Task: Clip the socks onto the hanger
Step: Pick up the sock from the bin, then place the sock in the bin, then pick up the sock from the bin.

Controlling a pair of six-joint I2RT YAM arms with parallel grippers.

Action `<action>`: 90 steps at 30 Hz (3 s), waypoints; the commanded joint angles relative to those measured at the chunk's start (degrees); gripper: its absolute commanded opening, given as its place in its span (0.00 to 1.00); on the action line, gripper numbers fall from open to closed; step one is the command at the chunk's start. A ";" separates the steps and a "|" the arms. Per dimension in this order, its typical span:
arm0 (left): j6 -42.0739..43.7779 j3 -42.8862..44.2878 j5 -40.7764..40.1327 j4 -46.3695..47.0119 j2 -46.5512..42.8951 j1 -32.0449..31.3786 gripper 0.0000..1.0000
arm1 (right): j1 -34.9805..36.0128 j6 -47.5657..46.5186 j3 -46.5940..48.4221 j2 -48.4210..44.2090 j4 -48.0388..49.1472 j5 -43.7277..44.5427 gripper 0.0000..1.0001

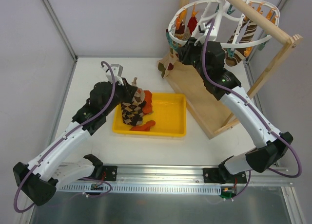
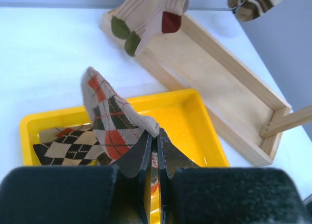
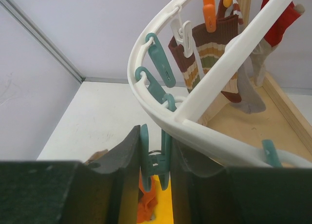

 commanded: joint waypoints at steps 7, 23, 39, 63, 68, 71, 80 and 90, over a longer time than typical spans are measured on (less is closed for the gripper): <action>2.45 1.85 15.89 -3.32 -1.85 0.03 0.00 | -0.14 0.03 1.38 -1.81 -0.20 -0.10 0.01; 1.04 -1.04 24.78 -1.30 14.06 -2.60 0.04 | -0.23 -0.15 1.20 -1.37 -1.70 -0.18 0.01; -1.60 -1.84 13.53 -1.21 16.44 -2.26 0.93 | -0.23 -1.12 1.55 -1.64 -3.10 0.26 0.01; -0.79 7.14 21.62 6.85 44.74 -2.08 0.71 | -0.93 -0.15 2.34 0.03 -2.58 -2.20 0.01; -4.31 3.27 19.96 10.91 45.97 -2.17 0.66 | -0.93 0.02 2.70 0.47 -2.84 -2.47 0.01; -5.28 2.04 19.34 13.37 46.15 -2.17 0.63 | -0.84 0.11 2.70 0.56 -2.84 -2.64 0.01; -8.27 -1.22 20.92 22.87 48.69 -2.34 0.43 | -0.93 0.03 3.40 0.91 -3.37 -2.20 0.01; -5.20 -5.34 18.37 29.88 44.40 -2.43 0.00 | -0.93 0.38 4.10 1.09 -4.16 -2.47 0.01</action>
